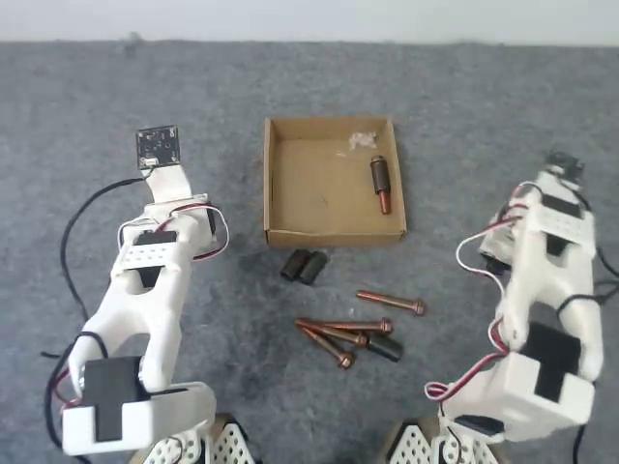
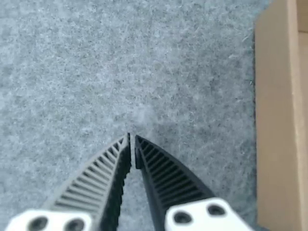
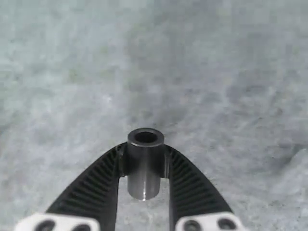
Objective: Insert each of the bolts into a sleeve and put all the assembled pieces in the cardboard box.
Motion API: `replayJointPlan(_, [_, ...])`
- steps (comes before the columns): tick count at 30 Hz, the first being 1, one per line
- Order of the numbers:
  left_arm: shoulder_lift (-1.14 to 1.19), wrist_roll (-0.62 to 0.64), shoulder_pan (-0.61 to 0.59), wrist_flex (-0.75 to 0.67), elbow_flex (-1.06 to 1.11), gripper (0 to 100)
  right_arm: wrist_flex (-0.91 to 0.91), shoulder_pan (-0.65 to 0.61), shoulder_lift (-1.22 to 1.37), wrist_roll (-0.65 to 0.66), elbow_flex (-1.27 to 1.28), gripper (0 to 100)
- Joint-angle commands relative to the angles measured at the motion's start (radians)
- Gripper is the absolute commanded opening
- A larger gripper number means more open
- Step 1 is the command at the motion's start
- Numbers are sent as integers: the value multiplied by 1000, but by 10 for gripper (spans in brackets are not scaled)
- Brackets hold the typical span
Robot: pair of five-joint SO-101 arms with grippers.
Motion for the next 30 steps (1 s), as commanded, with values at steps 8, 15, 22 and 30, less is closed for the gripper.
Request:
replayJointPlan(8, [-63,-55,5,327,-171,13,-90,19,-82,-11,35,6])
replayJointPlan(15, [-206,-333,298,658,-262,13,-90,41,-82,-11,34,6])
replayJointPlan(22, [-298,-391,675,672,-263,49,-107,35,-81,-9,37,6])
replayJointPlan(30, [-298,-388,922,597,-145,178,-104,39,-81,-9,38,6])
